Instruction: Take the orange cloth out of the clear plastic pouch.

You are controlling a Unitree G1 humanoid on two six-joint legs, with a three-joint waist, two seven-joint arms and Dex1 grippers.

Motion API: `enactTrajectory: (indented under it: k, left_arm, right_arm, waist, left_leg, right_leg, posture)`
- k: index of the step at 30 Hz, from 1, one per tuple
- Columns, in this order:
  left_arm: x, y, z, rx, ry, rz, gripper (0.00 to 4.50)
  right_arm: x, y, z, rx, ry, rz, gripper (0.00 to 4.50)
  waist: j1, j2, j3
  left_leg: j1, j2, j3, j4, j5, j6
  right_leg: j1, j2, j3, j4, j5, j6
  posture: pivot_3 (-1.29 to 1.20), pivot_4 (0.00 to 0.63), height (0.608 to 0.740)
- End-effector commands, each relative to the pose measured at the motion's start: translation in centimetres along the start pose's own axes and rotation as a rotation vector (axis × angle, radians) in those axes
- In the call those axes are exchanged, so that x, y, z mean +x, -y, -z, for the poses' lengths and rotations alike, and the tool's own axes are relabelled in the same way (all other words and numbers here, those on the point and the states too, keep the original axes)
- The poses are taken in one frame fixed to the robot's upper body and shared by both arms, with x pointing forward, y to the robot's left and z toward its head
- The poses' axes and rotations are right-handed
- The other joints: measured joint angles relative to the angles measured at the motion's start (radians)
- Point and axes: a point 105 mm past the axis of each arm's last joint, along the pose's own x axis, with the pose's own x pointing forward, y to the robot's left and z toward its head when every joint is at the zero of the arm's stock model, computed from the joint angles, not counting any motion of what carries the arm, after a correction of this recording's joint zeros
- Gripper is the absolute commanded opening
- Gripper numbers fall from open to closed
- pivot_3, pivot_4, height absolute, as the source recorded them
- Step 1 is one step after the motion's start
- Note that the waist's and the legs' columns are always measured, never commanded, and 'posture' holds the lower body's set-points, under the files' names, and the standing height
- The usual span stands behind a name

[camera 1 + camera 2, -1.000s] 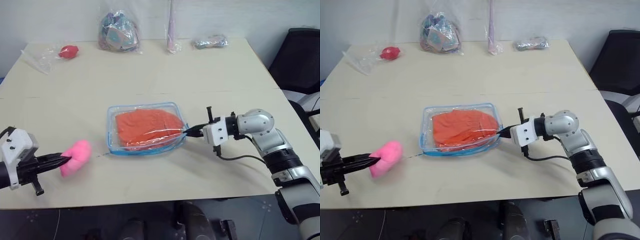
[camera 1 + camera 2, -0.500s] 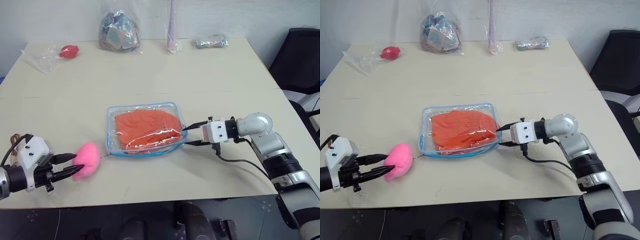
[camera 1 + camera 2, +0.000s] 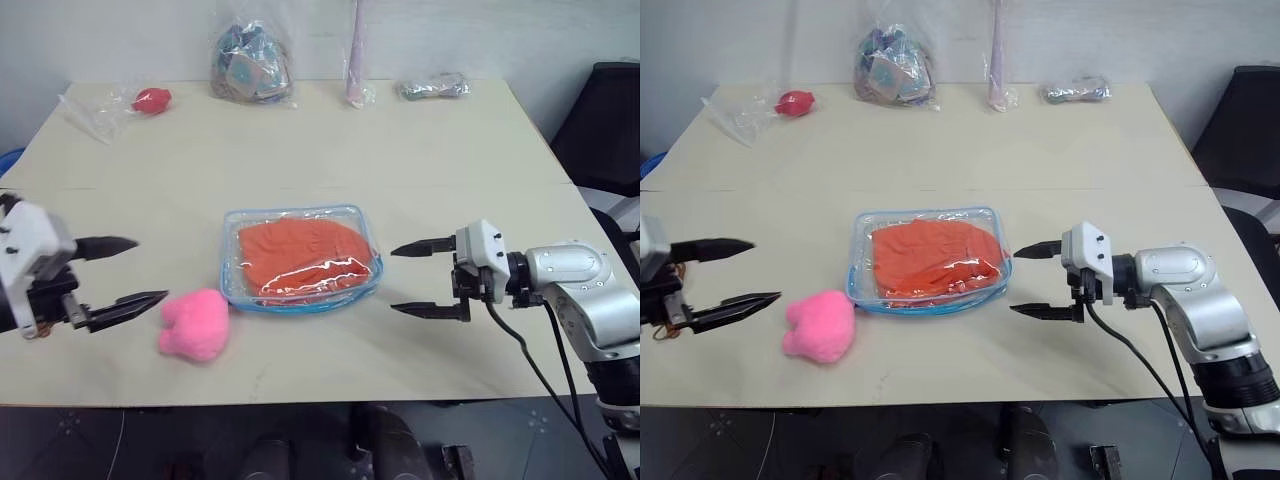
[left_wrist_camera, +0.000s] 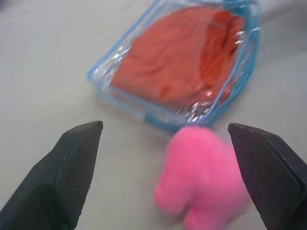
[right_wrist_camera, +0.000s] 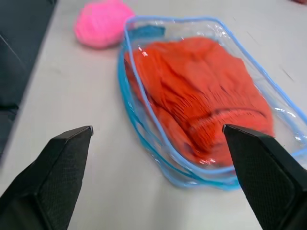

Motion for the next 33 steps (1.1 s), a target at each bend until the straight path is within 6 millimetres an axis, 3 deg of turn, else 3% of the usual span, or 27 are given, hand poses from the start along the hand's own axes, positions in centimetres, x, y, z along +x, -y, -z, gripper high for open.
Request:
enactTrajectory:
  k: [1, 7, 10, 14, 24, 28, 33]
  left_arm:
    - [1.6, 1.2, -0.6, 0.063, -0.005, 0.082, 4.45]
    - [6.4, 0.2, 3.1, 0.437, -0.163, 0.079, 4.45]
    - [7.8, -0.5, 3.2, 0.549, -0.14, 0.062, 4.45]
    - [8.7, -1.4, 3.1, 0.585, -0.112, 0.026, 4.45]
    - [9.9, -0.2, 3.5, 0.593, -0.091, 0.073, 4.45]
    - [10.3, 0.1, 3.4, 0.597, -0.075, 0.071, 3.59]
    - [10.4, 0.1, 2.4, 0.608, -0.02, 0.045, 2.02]
  right_arm:
    - [-0.3, -0.5, -1.6, 0.026, 0.032, 0.019, 4.5]
    - [0.2, -1.8, -1.9, 0.029, 0.026, 0.0, 4.5]
    - [0.4, -1.9, -2.0, 0.028, 0.029, 0.013, 4.5]
    - [0.6, -1.9, -2.1, 0.031, 0.036, 0.022, 4.5]
    - [0.7, -1.9, -1.9, 0.036, 0.041, 0.045, 4.5]
    - [0.7, -1.8, -1.8, 0.032, 0.037, 0.051, 4.5]
    - [0.7, -2.0, -1.5, 0.028, 0.028, 0.052, 4.5]
  waist:
    - [-0.005, 0.0, 0.0]
    - [0.002, 0.001, 0.0]
    - [0.004, 0.0, 0.0]
    - [0.003, 0.0, 0.0]
    - [0.003, -0.001, 0.0]
    - [0.003, -0.001, 0.0]
    - [0.007, -0.001, 0.0]
  left_leg:
    - [0.0, -0.002, 0.001, 0.0, 0.0, 0.0]
    - [0.001, -0.005, 0.003, 0.0, 0.0, -0.001]
    - [0.0, -0.005, 0.003, 0.0, 0.0, -0.001]
    - [0.0, -0.005, 0.003, 0.0, 0.0, -0.001]
    - [0.0, -0.005, 0.004, 0.001, 0.0, 0.0]
    - [0.0, -0.005, 0.004, 0.001, 0.0, 0.0]
    - [0.0, -0.005, 0.004, 0.002, 0.0, 0.0]
  right_leg:
    - [0.0, 0.001, 0.001, 0.0, 0.0, 0.0]
    - [0.0, 0.003, 0.003, 0.002, 0.0, -0.001]
    - [0.0, 0.003, 0.003, 0.001, 0.0, 0.0]
    - [0.0, 0.003, 0.002, 0.001, 0.0, 0.0]
    - [0.0, 0.003, 0.003, 0.002, 0.0, 0.0]
    - [0.0, 0.002, 0.003, 0.002, 0.0, 0.0]
    - [0.0, 0.002, 0.002, 0.002, 0.0, 0.0]
  posture:
    - [0.0, 0.15, 0.74]
    - [0.0, 0.15, 0.74]
    - [0.0, 0.15, 0.74]
    - [0.0, 0.15, 0.74]
    - [0.0, 0.15, 0.74]
    - [0.0, 0.15, 0.74]
    - [0.0, 0.15, 0.74]
